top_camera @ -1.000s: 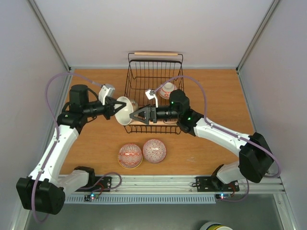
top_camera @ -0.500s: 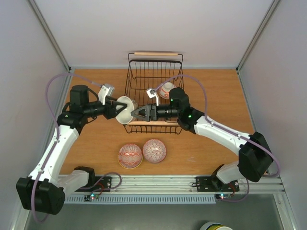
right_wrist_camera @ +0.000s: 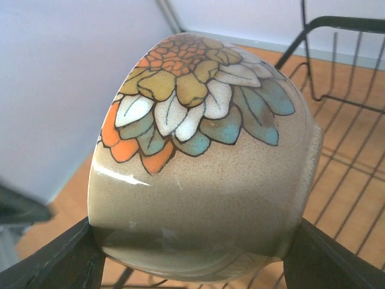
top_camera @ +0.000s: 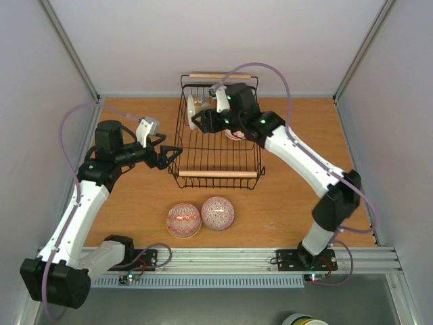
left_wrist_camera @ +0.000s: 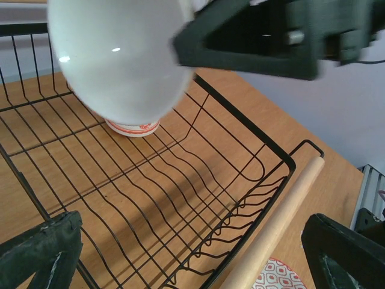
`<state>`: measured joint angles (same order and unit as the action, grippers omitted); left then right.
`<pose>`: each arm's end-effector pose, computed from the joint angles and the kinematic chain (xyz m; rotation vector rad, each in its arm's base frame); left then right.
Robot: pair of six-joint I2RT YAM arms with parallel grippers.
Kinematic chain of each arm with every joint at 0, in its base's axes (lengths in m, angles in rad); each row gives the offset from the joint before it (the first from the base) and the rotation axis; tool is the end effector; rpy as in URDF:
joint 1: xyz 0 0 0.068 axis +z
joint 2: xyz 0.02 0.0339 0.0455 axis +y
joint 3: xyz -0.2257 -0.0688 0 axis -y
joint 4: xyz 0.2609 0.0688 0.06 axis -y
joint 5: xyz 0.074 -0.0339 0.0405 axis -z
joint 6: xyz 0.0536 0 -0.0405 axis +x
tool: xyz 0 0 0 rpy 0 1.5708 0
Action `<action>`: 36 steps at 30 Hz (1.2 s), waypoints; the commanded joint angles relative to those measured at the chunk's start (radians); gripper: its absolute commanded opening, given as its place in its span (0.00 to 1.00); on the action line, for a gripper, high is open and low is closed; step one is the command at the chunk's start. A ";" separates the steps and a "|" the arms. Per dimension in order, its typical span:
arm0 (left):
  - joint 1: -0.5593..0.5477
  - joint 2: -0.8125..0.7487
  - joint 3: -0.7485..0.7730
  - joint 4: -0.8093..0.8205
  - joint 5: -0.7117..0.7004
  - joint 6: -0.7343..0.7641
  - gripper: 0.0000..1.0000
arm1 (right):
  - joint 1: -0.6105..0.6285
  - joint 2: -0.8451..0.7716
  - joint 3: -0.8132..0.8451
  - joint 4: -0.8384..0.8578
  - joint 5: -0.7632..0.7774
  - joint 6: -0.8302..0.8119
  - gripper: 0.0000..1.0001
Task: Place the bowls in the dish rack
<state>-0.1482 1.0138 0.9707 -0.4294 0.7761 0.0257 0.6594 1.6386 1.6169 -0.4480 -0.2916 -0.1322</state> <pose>0.2554 -0.0761 0.3027 0.6524 1.8918 -0.8648 0.3140 0.2629 0.3363 -0.9696 1.8368 0.6241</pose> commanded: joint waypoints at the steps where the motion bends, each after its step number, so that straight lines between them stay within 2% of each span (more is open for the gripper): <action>1: -0.002 -0.007 0.029 0.044 -0.023 0.001 0.99 | 0.002 0.166 0.202 -0.163 0.183 -0.184 0.01; 5: -0.002 -0.003 0.028 0.044 -0.017 0.005 0.99 | 0.011 0.313 0.344 -0.222 0.305 -0.287 0.01; 15: -0.002 0.023 0.036 0.033 -0.010 0.012 0.99 | 0.058 0.520 0.438 -0.119 0.649 -0.543 0.02; 20: -0.002 0.029 0.041 0.026 -0.011 0.014 0.99 | 0.089 0.676 0.560 -0.134 0.788 -0.691 0.01; 25: -0.002 0.026 0.044 0.017 -0.006 0.018 0.99 | 0.094 0.813 0.676 -0.139 0.901 -0.770 0.01; 31: -0.002 0.024 0.042 0.017 -0.002 0.019 1.00 | 0.093 0.902 0.722 -0.056 1.041 -0.891 0.01; 36: -0.002 0.029 0.040 0.023 -0.001 0.019 0.99 | 0.094 0.927 0.717 -0.024 1.095 -0.927 0.01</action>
<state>-0.1482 1.0359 0.9855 -0.4339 0.7628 0.0338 0.7567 2.5404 2.3070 -0.5259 0.6781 -0.9741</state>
